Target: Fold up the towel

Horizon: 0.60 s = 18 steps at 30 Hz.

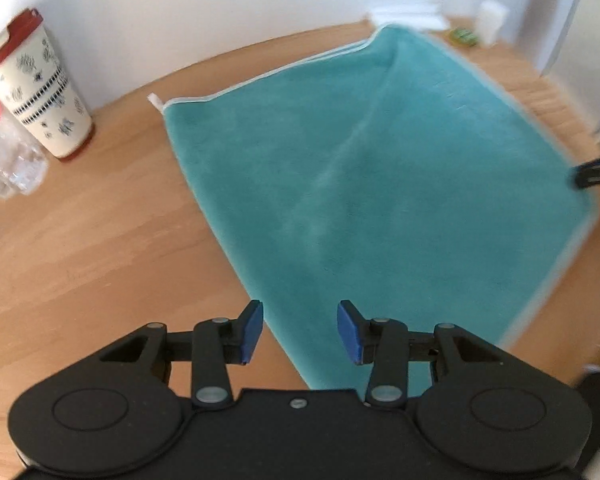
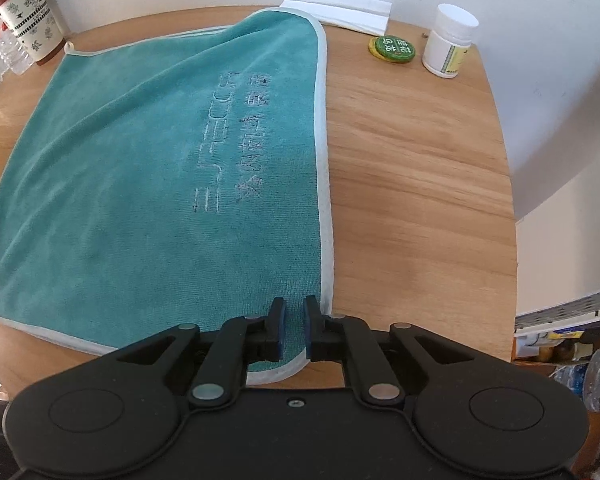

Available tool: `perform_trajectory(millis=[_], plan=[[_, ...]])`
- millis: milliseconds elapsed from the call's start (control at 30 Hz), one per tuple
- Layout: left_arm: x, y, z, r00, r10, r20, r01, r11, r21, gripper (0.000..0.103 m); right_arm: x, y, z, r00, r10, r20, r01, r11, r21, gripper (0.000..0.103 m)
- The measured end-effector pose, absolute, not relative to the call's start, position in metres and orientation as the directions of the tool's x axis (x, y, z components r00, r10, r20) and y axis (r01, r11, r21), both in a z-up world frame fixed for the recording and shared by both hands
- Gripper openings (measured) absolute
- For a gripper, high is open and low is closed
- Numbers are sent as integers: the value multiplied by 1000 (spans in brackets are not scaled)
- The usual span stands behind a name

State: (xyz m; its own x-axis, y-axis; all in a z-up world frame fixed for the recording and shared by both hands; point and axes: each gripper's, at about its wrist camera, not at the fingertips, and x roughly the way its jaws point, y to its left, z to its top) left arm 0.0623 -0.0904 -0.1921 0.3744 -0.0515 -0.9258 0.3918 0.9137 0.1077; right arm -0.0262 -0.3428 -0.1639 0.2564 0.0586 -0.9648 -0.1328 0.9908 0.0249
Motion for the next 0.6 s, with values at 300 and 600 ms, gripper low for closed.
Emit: perform_trajectory(millis=[300,600], plan=[[72,-70,-199,351,36,-936,380,908,177,42,-34,-350,-163,223,61,-973,-92,995,41,10],[77,-74,-199,319,96,-943,472,847,246,40,-39,-331,-161,97,75,-992,-126,990,63,10]])
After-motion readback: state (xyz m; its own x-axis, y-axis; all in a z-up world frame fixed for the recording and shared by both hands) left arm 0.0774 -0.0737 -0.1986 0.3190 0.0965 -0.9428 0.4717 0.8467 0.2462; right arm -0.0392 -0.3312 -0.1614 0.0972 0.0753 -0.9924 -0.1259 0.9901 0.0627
